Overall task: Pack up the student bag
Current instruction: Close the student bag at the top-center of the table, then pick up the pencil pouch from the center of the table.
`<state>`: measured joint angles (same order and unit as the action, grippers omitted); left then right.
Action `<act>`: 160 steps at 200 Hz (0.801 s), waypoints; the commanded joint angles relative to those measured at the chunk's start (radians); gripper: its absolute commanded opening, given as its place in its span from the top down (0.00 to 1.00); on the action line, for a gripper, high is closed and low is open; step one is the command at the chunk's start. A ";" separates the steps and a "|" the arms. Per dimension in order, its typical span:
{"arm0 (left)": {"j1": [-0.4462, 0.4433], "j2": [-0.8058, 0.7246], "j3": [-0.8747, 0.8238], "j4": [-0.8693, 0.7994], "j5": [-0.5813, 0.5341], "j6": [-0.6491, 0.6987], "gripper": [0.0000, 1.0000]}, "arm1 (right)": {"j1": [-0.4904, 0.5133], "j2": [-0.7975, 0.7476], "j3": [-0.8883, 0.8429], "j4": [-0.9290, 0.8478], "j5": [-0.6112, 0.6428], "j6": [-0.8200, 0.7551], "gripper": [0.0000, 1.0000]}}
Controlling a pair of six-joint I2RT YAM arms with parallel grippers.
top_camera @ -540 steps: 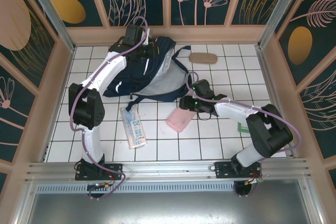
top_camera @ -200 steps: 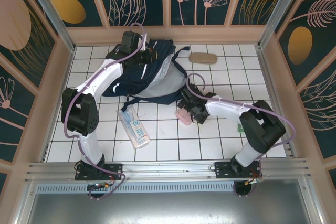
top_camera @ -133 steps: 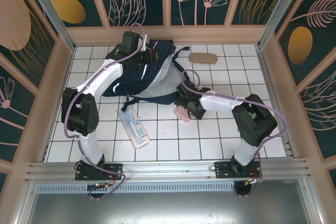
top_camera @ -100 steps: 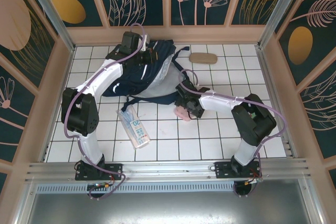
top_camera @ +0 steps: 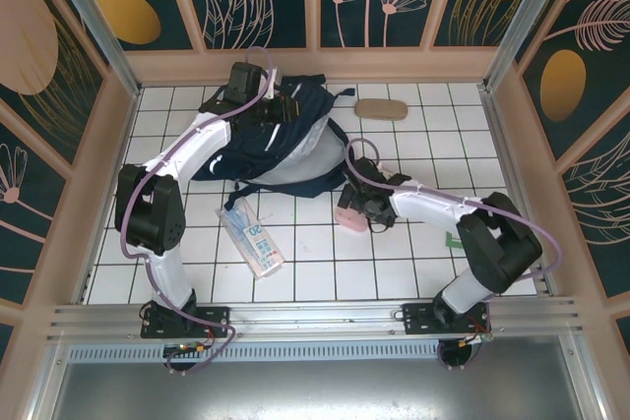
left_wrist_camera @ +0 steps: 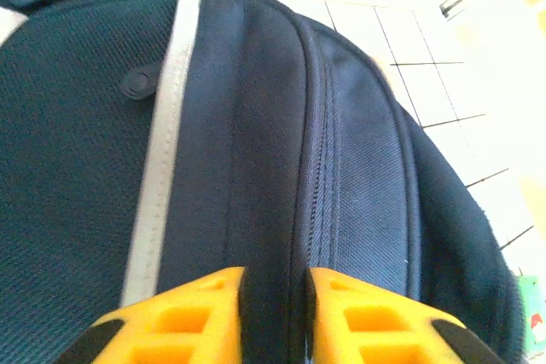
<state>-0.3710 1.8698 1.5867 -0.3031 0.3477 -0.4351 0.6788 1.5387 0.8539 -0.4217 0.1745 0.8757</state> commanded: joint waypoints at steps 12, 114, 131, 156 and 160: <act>0.003 -0.027 -0.058 -0.020 0.006 -0.004 0.64 | -0.074 -0.151 -0.090 0.066 -0.083 -0.030 0.02; -0.319 0.012 -0.324 0.073 0.022 -0.050 0.74 | -0.255 -0.337 -0.410 0.473 -0.380 0.029 0.32; -0.350 0.041 -0.338 0.088 0.033 -0.055 0.75 | -0.256 -0.310 -0.418 0.508 -0.394 0.035 0.35; -0.377 0.087 -0.343 0.087 0.033 -0.054 0.75 | -0.257 -0.269 -0.426 0.555 -0.413 0.036 0.38; -0.380 0.095 -0.345 0.086 0.032 -0.053 0.75 | -0.257 -0.262 -0.427 0.562 -0.416 0.037 0.37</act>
<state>-0.7353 1.9190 1.2560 -0.2428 0.3672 -0.4763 0.4286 1.2415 0.4480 0.0406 -0.1951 0.9001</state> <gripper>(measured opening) 0.253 0.628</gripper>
